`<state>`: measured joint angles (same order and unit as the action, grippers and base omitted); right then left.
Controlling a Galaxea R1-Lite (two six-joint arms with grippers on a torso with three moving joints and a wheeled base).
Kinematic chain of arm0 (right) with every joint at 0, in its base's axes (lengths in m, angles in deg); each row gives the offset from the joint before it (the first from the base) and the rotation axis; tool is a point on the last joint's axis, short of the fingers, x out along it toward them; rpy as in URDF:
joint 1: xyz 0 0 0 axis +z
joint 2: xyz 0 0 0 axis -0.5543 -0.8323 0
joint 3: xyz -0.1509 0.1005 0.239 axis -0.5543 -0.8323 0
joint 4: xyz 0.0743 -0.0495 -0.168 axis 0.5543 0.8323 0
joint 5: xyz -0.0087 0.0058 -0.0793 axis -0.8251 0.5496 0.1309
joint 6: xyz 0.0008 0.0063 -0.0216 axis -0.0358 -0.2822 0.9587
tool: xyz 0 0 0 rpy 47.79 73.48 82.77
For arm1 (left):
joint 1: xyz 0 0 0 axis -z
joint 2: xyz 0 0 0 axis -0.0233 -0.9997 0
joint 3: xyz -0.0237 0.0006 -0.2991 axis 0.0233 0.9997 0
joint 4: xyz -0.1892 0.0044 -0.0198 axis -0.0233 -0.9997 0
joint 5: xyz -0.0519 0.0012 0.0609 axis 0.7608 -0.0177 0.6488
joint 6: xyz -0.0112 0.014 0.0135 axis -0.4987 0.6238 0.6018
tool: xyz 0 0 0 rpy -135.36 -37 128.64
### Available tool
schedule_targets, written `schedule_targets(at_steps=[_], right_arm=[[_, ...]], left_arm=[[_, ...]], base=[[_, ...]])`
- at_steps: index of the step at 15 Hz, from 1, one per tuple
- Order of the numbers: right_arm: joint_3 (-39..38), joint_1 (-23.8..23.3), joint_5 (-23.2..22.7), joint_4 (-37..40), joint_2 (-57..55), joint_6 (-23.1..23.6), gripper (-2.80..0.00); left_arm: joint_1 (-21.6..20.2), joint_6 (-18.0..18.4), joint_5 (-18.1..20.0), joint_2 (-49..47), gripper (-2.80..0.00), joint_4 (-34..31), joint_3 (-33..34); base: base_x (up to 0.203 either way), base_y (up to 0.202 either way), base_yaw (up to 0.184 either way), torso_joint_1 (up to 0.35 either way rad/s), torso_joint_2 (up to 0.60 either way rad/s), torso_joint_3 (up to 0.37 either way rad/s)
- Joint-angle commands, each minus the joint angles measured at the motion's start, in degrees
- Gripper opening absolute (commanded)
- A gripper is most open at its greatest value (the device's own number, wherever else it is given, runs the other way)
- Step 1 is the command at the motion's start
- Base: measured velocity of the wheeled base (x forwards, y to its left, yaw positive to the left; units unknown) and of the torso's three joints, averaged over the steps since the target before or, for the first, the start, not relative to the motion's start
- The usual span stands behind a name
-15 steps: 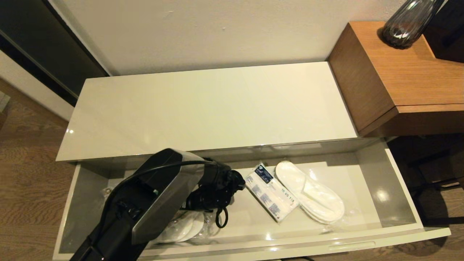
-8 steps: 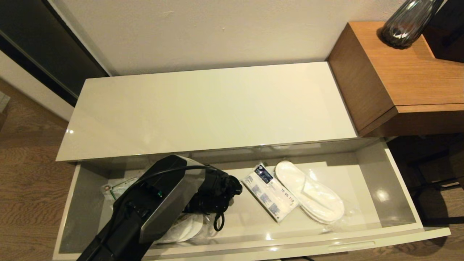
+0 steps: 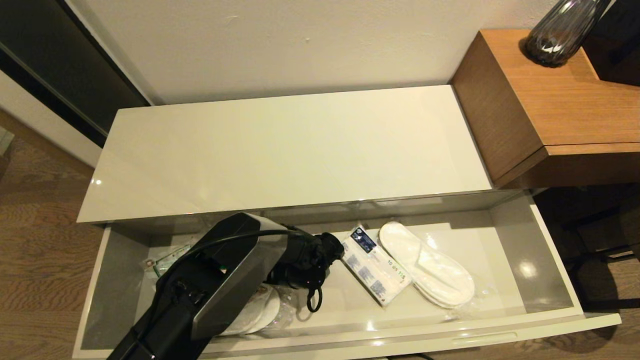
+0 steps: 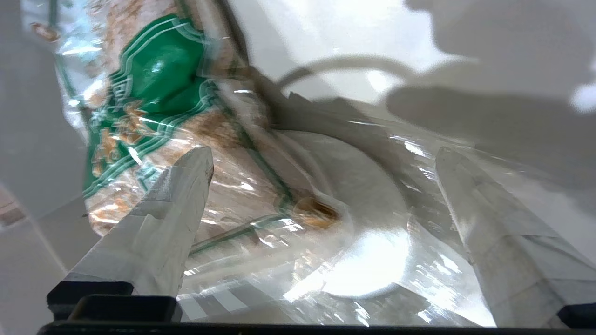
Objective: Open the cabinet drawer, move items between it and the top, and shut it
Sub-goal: Take out the solid drinks from the drawer
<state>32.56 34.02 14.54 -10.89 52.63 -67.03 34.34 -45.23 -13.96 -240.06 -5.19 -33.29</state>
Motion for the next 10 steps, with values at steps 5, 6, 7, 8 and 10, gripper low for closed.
schedule_targets(at_steps=[5, 6, 7, 8, 10], right_arm=[[-0.1, 0.0, 0.0, 0.0, -0.1, 0.0, -2.80], [-0.1, 0.0, 0.0, 0.0, -0.1, 0.0, -2.80], [-0.1, 0.0, 0.0, 0.0, -0.1, 0.0, -2.80], [-0.1, 0.0, 0.0, 0.0, -0.1, 0.0, -2.80], [-0.1, 0.0, 0.0, 0.0, -0.1, 0.0, -2.80]], left_arm=[[-6.1, -0.2, -4.1, -3.9, 0.00, 0.1, 0.6], [-6.9, 0.0, -4.1, -4.4, 0.00, 0.7, 0.5], [-7.6, 0.3, -4.2, -4.7, 0.00, 1.6, 0.5], [-8.5, 0.4, -5.2, -5.0, 0.00, 2.3, 0.5], [-9.3, 0.4, -8.3, -5.3, 0.00, 2.7, 0.4]], base=[[0.000, 0.000, 0.000, 0.000, 0.00, 0.000], [0.000, 0.000, 0.000, 0.000, 0.00, 0.000], [0.000, 0.000, 0.000, 0.000, 0.00, 0.000], [0.000, 0.000, 0.000, 0.000, 0.00, 0.000], [0.000, 0.000, 0.000, 0.000, 0.00, 0.000]])
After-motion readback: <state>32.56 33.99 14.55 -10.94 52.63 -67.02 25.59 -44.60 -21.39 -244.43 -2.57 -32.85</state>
